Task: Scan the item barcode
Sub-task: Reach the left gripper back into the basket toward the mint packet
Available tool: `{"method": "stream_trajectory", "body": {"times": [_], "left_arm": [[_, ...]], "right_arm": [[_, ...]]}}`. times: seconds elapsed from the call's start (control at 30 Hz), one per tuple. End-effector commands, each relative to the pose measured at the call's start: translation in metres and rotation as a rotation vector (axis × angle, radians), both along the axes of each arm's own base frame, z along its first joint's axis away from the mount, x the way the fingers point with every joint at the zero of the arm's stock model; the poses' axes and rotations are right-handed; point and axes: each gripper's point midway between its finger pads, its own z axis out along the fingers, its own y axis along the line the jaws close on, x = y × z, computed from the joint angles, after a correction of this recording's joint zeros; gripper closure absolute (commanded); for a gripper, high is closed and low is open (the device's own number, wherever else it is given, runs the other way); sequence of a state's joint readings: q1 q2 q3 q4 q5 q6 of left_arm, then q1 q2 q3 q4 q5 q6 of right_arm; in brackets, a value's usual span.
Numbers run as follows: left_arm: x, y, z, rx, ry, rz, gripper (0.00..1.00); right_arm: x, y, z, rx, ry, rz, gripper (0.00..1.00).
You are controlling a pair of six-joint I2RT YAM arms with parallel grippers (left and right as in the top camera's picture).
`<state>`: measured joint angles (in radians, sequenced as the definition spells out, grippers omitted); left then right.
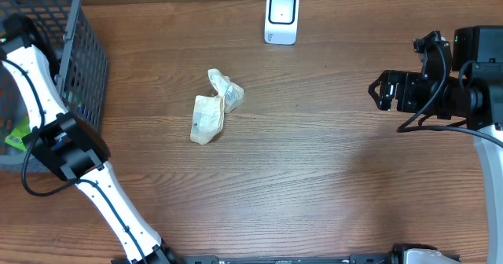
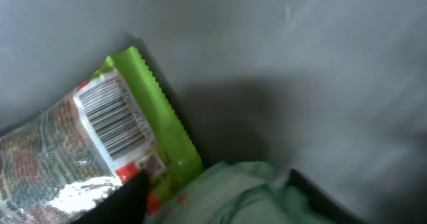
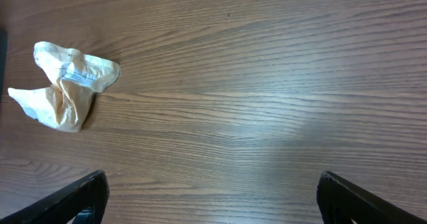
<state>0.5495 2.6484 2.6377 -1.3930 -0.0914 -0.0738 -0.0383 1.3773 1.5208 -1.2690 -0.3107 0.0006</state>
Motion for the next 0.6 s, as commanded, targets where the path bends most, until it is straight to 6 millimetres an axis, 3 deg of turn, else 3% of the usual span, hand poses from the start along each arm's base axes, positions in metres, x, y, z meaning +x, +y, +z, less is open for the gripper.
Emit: {"method": "stream_trajectory", "body": {"times": [0.0,0.13,0.3,0.43,0.57], "left_arm": [[-0.006,-0.013,-0.012,-0.051,0.046,-0.021,0.68],[-0.015,-0.017,-0.011,-0.070,0.077,-0.017,0.96],[-0.013,-0.016,0.013,-0.055,0.045,0.006,0.96],[-0.005,-0.011,0.058,0.001,-0.051,0.016,0.96],[0.001,-0.007,0.128,0.094,-0.224,0.056,0.96]], "right_arm": [[0.001,0.003,0.012,0.005,-0.040,0.006,0.00],[0.002,0.003,0.013,0.005,-0.041,0.006,0.00],[0.002,0.003,0.013,0.005,-0.042,0.006,0.00],[0.002,0.003,0.013,0.005,-0.045,0.006,0.00],[0.002,0.003,0.013,0.006,-0.044,0.006,0.00]]}}
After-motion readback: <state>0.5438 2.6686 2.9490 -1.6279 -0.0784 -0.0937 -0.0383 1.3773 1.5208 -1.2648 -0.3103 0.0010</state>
